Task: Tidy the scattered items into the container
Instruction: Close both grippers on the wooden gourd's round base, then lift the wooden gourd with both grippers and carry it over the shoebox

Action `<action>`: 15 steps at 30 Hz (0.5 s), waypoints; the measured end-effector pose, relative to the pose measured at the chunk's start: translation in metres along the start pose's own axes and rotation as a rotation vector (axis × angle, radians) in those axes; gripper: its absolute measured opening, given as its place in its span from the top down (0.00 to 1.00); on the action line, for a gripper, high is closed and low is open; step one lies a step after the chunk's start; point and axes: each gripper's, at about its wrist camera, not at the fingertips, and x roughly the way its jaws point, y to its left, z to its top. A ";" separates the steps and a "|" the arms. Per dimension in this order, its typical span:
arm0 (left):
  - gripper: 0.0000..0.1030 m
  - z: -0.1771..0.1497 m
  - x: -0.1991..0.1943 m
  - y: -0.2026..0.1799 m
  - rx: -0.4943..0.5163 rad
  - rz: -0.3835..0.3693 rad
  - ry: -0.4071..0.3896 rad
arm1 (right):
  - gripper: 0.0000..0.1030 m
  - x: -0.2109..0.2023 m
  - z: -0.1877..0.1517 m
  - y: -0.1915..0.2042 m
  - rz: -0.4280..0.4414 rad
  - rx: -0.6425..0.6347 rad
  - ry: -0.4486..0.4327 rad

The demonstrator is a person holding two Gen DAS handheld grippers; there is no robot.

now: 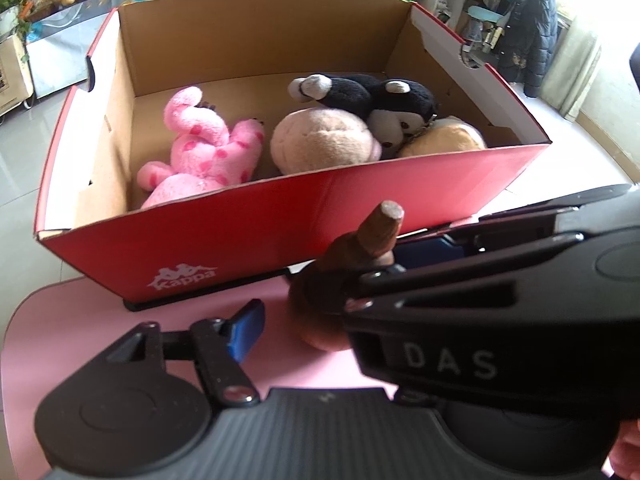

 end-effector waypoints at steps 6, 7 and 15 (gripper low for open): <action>0.47 -0.002 -0.001 -0.003 0.016 -0.011 -0.006 | 0.65 -0.001 -0.001 -0.001 0.018 0.003 0.009; 0.47 -0.003 -0.002 -0.003 0.018 -0.010 -0.009 | 0.65 -0.002 -0.002 0.000 0.020 -0.001 0.009; 0.40 -0.006 -0.001 -0.002 0.004 0.006 -0.032 | 0.65 -0.001 -0.002 0.000 0.022 0.000 0.007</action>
